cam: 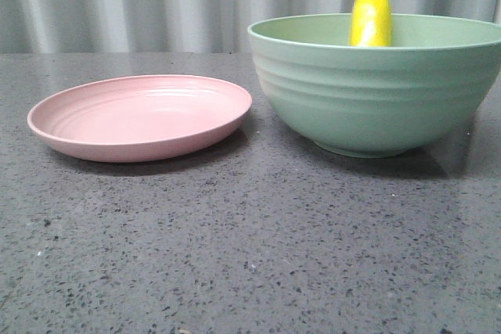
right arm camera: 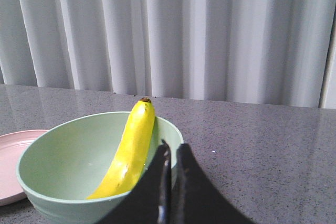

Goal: Transfer banana from pink plate to green bowl

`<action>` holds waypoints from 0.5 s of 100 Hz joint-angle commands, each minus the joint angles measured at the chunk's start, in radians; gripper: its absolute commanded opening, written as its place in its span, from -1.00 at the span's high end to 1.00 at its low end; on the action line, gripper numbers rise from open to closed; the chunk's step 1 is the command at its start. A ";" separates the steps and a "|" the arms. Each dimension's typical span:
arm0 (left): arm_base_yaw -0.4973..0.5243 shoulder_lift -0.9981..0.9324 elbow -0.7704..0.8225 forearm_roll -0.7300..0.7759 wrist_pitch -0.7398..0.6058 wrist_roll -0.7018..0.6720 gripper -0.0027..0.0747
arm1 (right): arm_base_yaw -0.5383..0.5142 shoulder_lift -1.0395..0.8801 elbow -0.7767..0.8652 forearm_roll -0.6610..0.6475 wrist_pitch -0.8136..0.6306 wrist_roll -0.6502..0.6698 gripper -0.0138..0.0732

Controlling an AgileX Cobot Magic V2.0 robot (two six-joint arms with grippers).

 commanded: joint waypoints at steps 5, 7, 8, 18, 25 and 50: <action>0.002 -0.028 0.008 -0.008 -0.055 -0.009 0.98 | -0.004 0.009 -0.025 -0.006 -0.075 -0.007 0.84; 0.002 -0.028 0.008 -0.008 -0.055 -0.009 0.98 | -0.004 0.009 -0.025 -0.006 -0.075 -0.007 0.84; 0.002 -0.028 0.008 -0.008 -0.055 -0.009 0.98 | -0.004 0.009 -0.025 -0.006 -0.075 -0.007 0.84; 0.002 -0.028 0.008 -0.008 -0.055 -0.009 0.98 | -0.004 0.009 -0.024 -0.006 -0.075 -0.007 0.84; 0.002 -0.028 0.008 -0.008 -0.055 -0.009 0.98 | -0.006 0.009 -0.024 -0.006 -0.075 -0.007 0.84; 0.002 -0.028 0.008 -0.008 -0.055 -0.009 0.98 | -0.007 0.009 0.046 -0.147 -0.173 -0.004 0.84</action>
